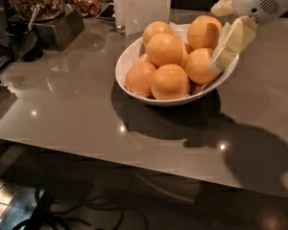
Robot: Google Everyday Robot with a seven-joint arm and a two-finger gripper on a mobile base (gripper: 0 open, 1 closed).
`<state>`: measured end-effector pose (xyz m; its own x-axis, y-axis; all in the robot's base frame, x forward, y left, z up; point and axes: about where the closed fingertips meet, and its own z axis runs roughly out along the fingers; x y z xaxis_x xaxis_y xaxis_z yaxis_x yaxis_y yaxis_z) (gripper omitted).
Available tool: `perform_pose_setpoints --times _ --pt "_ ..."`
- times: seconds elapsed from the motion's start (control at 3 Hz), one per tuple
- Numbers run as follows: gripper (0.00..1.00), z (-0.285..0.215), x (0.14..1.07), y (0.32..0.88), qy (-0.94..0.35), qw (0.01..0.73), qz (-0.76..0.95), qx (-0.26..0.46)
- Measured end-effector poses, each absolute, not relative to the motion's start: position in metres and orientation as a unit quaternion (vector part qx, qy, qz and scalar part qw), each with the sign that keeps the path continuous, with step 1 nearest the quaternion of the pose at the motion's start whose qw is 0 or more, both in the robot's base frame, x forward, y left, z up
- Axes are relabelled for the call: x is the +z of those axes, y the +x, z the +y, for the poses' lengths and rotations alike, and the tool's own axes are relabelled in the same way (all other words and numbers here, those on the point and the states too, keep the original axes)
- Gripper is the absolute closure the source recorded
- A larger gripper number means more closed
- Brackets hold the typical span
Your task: Pick orange from white bowl
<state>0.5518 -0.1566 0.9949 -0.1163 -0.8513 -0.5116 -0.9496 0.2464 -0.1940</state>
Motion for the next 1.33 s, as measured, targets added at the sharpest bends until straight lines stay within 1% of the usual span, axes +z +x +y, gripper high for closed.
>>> perform_pose_setpoints --times 0.33,0.67,1.0,1.33 --pt "0.0 -0.156 1.008 0.561 -0.605 0.29 0.737 0.086" --pt "0.0 -0.143 0.996 0.568 -0.608 0.292 0.73 0.107" --pt "0.0 -0.117 0.982 0.59 -0.621 0.29 0.715 0.136" --pt "0.0 -0.117 0.982 0.59 -0.621 0.29 0.715 0.136"
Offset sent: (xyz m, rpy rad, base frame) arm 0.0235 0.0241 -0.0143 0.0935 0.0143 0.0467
